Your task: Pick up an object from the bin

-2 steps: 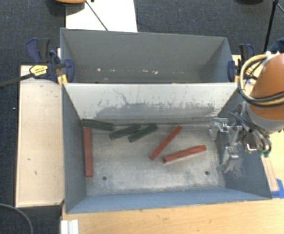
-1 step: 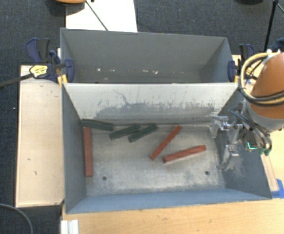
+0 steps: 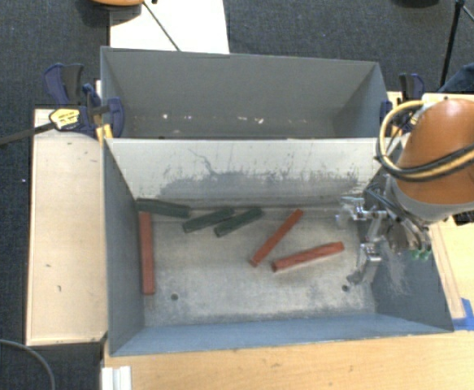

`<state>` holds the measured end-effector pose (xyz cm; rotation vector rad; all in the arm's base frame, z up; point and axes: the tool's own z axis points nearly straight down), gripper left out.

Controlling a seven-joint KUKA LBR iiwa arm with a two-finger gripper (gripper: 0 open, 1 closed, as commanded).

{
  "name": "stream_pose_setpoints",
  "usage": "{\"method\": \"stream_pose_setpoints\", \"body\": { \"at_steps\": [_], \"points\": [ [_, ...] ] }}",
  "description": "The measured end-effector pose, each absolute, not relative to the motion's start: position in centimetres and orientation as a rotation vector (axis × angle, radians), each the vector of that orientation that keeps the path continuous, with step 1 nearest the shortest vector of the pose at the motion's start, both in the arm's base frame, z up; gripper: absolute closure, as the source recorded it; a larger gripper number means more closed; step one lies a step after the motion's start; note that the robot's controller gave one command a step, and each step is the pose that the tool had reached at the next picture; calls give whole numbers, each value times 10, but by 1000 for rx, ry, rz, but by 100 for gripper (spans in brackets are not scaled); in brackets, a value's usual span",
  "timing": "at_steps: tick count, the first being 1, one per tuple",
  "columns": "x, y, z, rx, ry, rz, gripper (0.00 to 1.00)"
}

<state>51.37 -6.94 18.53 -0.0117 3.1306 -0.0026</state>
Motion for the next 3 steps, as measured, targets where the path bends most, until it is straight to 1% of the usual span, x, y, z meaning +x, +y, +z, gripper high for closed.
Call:
{"method": "stream_pose_setpoints", "body": {
  "at_steps": [1, 2, 3],
  "points": [
    [525, -74, 116, -73, 3133, -2, 0],
    [561, -47, 71, -452, 3105, 1, 100],
    [561, -47, 71, -453, 3105, 0, 100]
  ]
}}
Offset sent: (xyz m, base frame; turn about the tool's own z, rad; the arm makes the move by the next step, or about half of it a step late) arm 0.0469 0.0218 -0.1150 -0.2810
